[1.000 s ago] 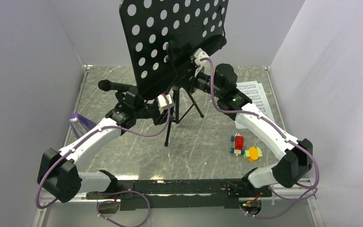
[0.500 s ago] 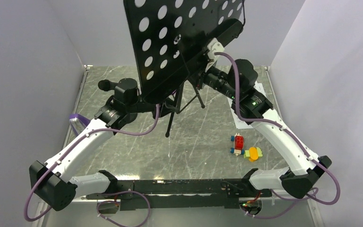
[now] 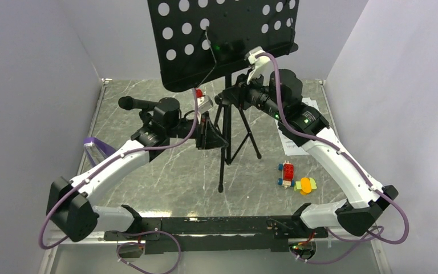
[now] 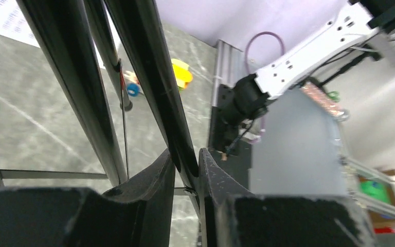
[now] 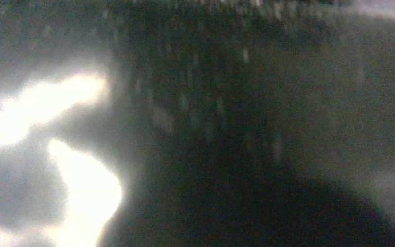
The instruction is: Pack up the instrument practice props
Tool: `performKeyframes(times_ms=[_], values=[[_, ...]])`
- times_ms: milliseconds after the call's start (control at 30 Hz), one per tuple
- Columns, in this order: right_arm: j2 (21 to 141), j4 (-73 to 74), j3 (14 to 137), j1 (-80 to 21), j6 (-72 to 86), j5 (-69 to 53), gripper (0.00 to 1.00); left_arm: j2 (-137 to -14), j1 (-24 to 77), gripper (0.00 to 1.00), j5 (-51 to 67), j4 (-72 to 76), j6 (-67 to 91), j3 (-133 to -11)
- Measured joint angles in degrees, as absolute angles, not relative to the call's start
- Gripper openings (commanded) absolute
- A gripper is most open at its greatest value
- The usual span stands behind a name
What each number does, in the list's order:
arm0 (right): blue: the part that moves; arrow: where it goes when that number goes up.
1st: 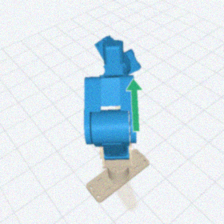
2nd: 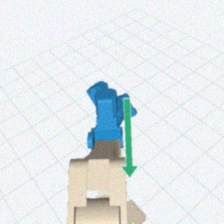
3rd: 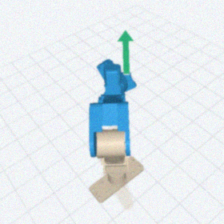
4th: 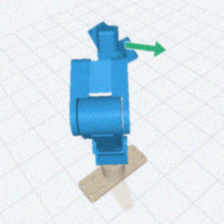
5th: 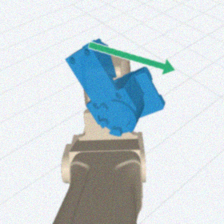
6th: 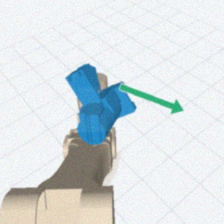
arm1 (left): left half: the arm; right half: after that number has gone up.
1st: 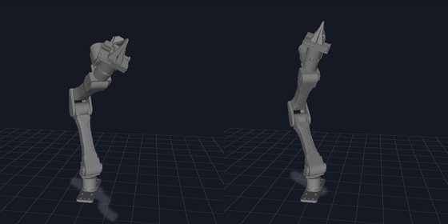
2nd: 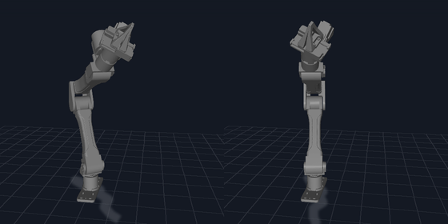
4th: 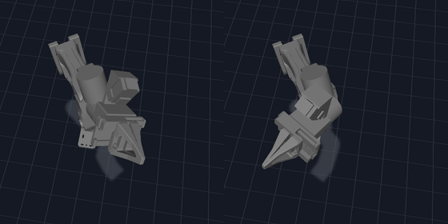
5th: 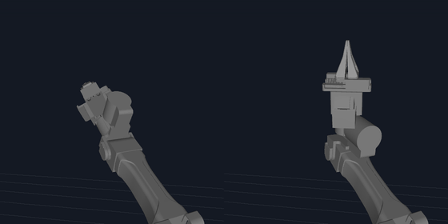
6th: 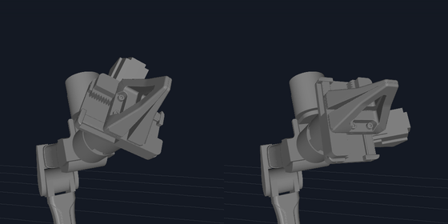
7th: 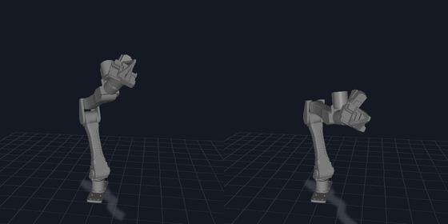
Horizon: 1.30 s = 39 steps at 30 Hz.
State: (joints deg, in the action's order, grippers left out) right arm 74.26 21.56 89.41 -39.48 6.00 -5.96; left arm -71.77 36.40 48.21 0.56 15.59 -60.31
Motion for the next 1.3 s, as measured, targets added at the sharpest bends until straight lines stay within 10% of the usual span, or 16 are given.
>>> performKeyframes(times_ms=[467,1300], values=[[84.2,26.3,88.4,-37.9,13.2,-6.4,0.00,-75.9,37.2,0.00,54.3,6.4,37.4,-56.4],[100.7,31.3,76.8,-35.4,24.4,-8.5,0.00,-71.4,30.4,0.01,52.1,-1.3,16.3,-48.9]])
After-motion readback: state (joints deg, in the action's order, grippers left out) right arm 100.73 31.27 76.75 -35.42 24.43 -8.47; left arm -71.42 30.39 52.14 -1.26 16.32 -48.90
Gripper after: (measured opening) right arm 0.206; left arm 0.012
